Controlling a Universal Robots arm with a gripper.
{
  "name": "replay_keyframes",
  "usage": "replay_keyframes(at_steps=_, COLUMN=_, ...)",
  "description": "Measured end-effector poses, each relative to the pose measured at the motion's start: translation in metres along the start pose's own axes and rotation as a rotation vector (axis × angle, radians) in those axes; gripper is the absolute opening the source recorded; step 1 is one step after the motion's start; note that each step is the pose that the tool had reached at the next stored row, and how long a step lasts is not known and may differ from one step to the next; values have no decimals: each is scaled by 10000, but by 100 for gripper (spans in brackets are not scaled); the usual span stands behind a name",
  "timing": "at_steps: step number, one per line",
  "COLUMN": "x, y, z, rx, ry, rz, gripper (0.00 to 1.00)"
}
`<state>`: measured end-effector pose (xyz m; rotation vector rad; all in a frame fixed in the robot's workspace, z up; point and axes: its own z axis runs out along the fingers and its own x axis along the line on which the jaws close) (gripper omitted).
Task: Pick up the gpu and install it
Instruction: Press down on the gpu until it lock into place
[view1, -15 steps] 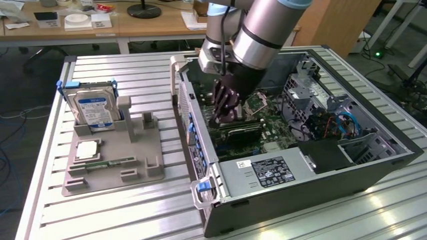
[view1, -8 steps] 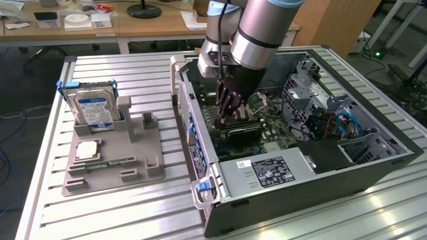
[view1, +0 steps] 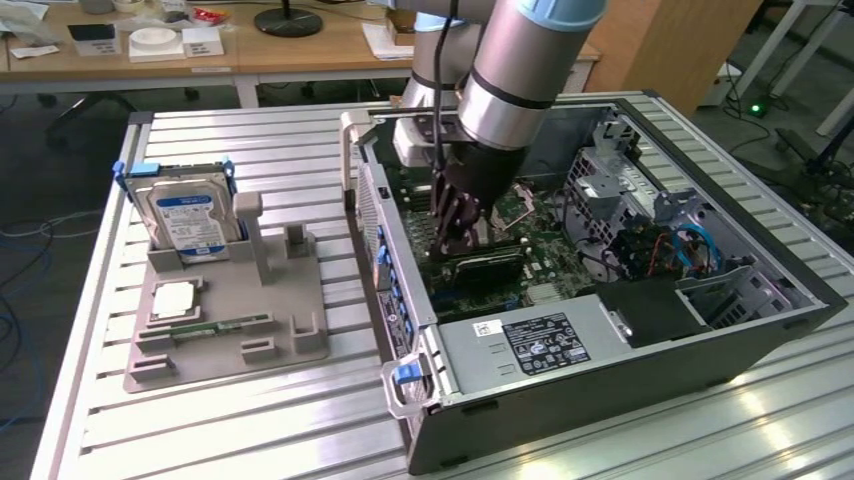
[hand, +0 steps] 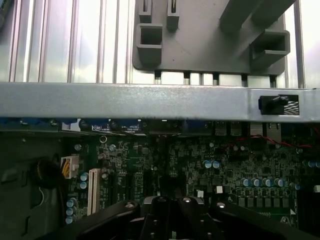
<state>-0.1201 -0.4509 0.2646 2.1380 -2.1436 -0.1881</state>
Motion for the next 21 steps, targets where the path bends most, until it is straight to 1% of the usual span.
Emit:
replay_keyframes(at_steps=4, x=1, y=-5, z=34, rx=-5, ry=9, rz=1, gripper=10)
replay_keyframes(at_steps=7, x=0, y=-7, z=40, rx=0, ry=0, rz=-1, gripper=10)
replay_keyframes(at_steps=9, x=-1, y=-3, z=16, rx=9, ry=-22, rz=-3, gripper=10)
replay_keyframes(at_steps=11, x=-1, y=9, z=-50, rx=3, ry=-15, rz=-1, gripper=10)
replay_keyframes(at_steps=12, x=-1, y=12, z=-69, rx=10, ry=-21, rz=-3, gripper=10)
replay_keyframes(at_steps=15, x=-1, y=12, z=-76, rx=22, ry=-23, rz=-5, gripper=10)
replay_keyframes(at_steps=21, x=-1, y=13, z=-78, rx=21, ry=-26, rz=-4, gripper=10)
